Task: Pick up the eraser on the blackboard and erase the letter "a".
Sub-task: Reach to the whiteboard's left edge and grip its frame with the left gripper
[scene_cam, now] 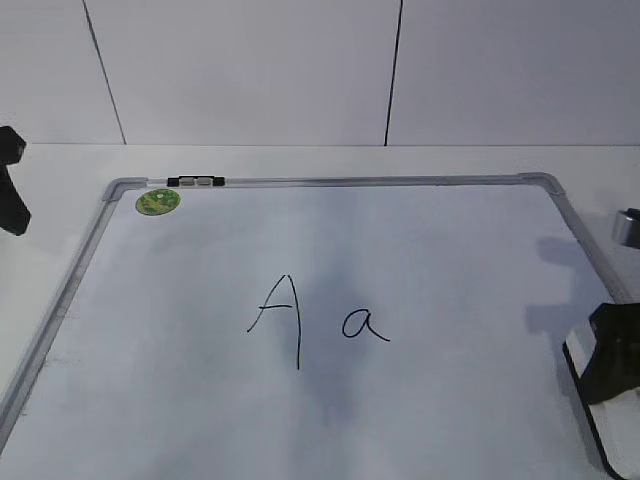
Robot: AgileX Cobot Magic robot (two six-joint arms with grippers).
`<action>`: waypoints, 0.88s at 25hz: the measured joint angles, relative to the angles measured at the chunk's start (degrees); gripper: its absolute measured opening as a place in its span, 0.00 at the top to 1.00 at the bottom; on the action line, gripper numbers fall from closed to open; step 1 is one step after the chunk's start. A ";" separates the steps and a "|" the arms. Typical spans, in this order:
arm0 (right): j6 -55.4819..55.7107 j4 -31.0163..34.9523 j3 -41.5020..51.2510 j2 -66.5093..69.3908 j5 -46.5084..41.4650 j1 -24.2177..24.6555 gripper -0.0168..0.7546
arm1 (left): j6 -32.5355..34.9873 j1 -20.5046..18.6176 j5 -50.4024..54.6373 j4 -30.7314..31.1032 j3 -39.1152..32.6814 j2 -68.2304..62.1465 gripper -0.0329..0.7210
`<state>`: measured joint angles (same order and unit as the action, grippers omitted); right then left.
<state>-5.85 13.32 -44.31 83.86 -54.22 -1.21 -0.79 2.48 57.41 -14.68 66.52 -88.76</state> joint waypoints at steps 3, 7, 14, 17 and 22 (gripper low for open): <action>0.00 0.00 -1.57 0.00 -0.81 0.00 0.28 | 0.00 0.14 -0.51 0.50 0.00 -0.72 0.51; 0.00 0.00 -3.53 0.49 -2.27 -0.14 0.28 | 0.00 0.14 -1.04 1.19 0.26 -1.93 0.51; 1.49 -3.48 -10.02 6.77 -7.17 -5.03 0.28 | 0.00 0.14 -1.16 1.18 0.29 -6.34 0.51; 3.91 -6.85 -13.73 7.87 -9.34 -7.70 0.28 | 0.00 0.14 -1.44 1.30 0.29 -7.63 0.51; 5.85 -8.97 -20.07 8.21 -12.33 -10.32 0.28 | 0.00 0.14 -2.02 1.30 0.38 -10.73 0.51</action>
<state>0.00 4.34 -64.38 92.07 -66.55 -11.54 -0.79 2.62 55.39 -13.38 66.91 -99.49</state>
